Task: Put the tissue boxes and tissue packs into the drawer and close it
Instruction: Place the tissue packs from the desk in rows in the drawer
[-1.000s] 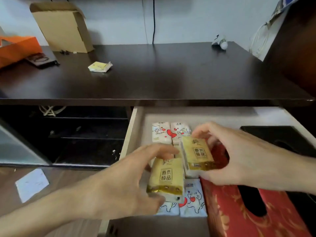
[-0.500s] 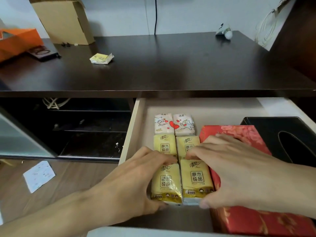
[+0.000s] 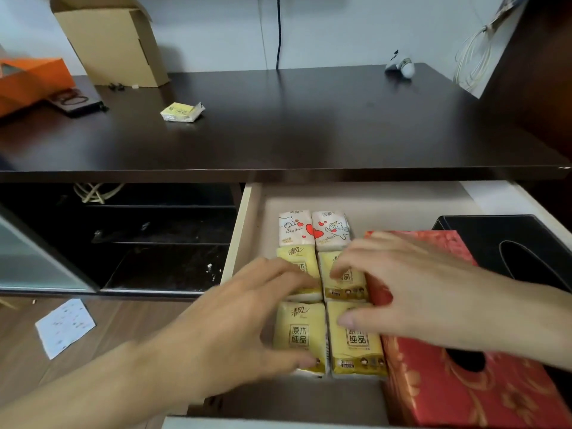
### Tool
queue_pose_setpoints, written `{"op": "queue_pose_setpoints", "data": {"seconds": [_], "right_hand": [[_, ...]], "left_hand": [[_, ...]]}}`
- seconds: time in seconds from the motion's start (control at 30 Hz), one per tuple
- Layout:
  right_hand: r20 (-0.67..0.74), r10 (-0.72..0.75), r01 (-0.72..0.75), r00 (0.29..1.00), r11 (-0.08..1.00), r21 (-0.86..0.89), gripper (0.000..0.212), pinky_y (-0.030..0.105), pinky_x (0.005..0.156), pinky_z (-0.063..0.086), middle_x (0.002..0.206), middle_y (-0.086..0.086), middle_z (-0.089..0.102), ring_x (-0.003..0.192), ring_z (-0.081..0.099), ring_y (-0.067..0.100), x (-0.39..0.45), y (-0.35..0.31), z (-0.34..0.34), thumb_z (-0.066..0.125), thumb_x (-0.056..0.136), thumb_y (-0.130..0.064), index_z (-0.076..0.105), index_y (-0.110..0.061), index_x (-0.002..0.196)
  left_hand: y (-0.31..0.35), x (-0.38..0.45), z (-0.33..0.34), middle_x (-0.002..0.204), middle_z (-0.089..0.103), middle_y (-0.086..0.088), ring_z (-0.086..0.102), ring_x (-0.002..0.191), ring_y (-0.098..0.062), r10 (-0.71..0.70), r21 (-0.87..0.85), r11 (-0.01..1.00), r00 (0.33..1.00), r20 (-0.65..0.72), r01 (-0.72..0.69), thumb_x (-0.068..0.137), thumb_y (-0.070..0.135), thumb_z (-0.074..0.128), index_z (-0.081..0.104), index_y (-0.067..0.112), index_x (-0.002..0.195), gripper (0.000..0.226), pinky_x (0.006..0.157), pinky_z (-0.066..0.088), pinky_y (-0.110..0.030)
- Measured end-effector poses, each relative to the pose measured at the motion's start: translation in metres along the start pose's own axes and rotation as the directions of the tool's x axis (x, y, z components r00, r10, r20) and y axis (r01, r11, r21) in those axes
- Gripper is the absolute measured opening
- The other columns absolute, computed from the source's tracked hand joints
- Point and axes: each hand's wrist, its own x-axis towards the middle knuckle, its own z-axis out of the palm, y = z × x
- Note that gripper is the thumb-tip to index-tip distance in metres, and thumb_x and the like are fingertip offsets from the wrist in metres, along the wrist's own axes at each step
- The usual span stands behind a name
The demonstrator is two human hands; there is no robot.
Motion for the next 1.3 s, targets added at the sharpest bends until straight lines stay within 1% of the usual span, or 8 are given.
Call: {"op": "queue_pose_setpoints", "data": {"seconds": [0.07,0.13,0.23,0.3,0.43,0.57,1.03,1.3], "right_hand": [[-0.063,0.062,-0.054,0.996,0.991,0.119,0.053,0.028,0.090,0.041,0.114,-0.033,0.052,0.110,0.046,-0.011,0.019,0.011,-0.015,0.046,0.079,-0.076,0.056,-0.051,0.125],[-0.087,0.098,-0.084,0.991,0.984,0.156,0.043,0.034,0.091,0.045,0.112,-0.026,0.058,0.108,0.054,-0.005,0.045,0.025,-0.023,0.052,0.088,-0.061,0.063,-0.042,0.125],[-0.055,0.144,-0.138,0.988,0.986,0.098,0.043,0.039,0.104,0.043,0.141,-0.007,0.058,0.130,0.054,0.017,0.082,0.047,-0.013,0.053,0.102,-0.036,0.057,-0.026,0.144],[-0.007,0.193,-0.192,0.981,0.979,0.065,0.051,0.041,0.111,0.040,0.156,-0.001,0.048,0.142,0.046,0.022,0.098,0.054,-0.004,0.050,0.104,-0.031,0.045,-0.022,0.154],[0.078,0.266,-0.273,0.961,0.957,0.100,0.052,0.041,0.111,0.041,0.157,0.005,0.049,0.141,0.047,0.027,0.114,0.058,0.004,0.050,0.102,-0.029,0.045,-0.023,0.153],[0.079,0.270,-0.280,0.959,0.947,0.156,0.030,0.043,0.088,0.053,0.117,0.002,0.069,0.103,0.063,0.022,0.116,0.060,0.005,0.054,0.096,-0.023,0.063,-0.025,0.123],[0.173,0.193,-0.213,0.966,0.971,0.108,0.022,0.040,0.085,0.053,0.106,-0.009,0.065,0.101,0.062,0.018,0.102,0.052,0.000,0.054,0.099,-0.037,0.064,-0.031,0.118],[0.220,0.176,-0.190,0.960,0.981,0.042,0.028,0.046,0.091,0.055,0.114,-0.003,0.068,0.104,0.064,0.021,0.092,0.046,0.000,0.053,0.097,-0.039,0.061,-0.035,0.124]], "left_hand": [[-0.008,0.014,-0.015,0.126,0.049,0.031,0.048,0.120,0.006,-0.053,-0.042,0.998,0.998,-0.037,0.051,0.074,0.071,0.062,0.044,0.047,0.130,0.064,0.097,0.048,-0.030],[-0.021,0.038,-0.026,0.123,0.053,0.028,0.051,0.117,0.004,-0.090,-0.044,0.995,0.995,-0.032,0.088,0.077,0.066,0.061,0.048,0.044,0.128,0.056,0.096,0.048,-0.030],[-0.043,0.078,-0.028,0.135,0.052,0.017,0.051,0.120,-0.001,-0.197,-0.001,0.980,0.979,0.055,0.198,0.086,0.056,0.062,0.048,0.032,0.137,0.058,0.095,0.047,-0.027],[-0.057,0.100,-0.021,0.140,0.050,0.009,0.051,0.123,-0.007,-0.243,0.077,0.969,0.960,0.142,0.234,0.090,0.053,0.060,0.045,0.025,0.142,0.061,0.096,0.048,-0.029],[-0.070,0.119,-0.011,0.123,0.062,0.006,0.062,0.108,-0.013,-0.264,0.149,0.962,0.924,0.275,0.230,0.094,0.056,0.052,0.046,0.021,0.138,0.056,0.089,0.054,-0.038],[-0.076,0.121,-0.009,0.116,0.069,0.011,0.068,0.098,-0.007,-0.236,0.061,0.972,0.926,0.294,0.228,0.094,0.052,0.056,0.049,0.025,0.132,0.047,0.082,0.058,-0.034],[-0.066,0.104,-0.010,0.119,0.067,0.015,0.066,0.103,-0.003,-0.192,-0.079,0.969,0.913,0.361,0.235,0.094,0.046,0.059,0.053,0.027,0.133,0.044,0.084,0.057,-0.024],[-0.061,0.095,-0.010,0.120,0.067,0.012,0.064,0.106,-0.007,-0.196,-0.008,0.977,0.914,0.355,0.213,0.094,0.047,0.059,0.052,0.026,0.133,0.045,0.090,0.055,-0.036]]}}
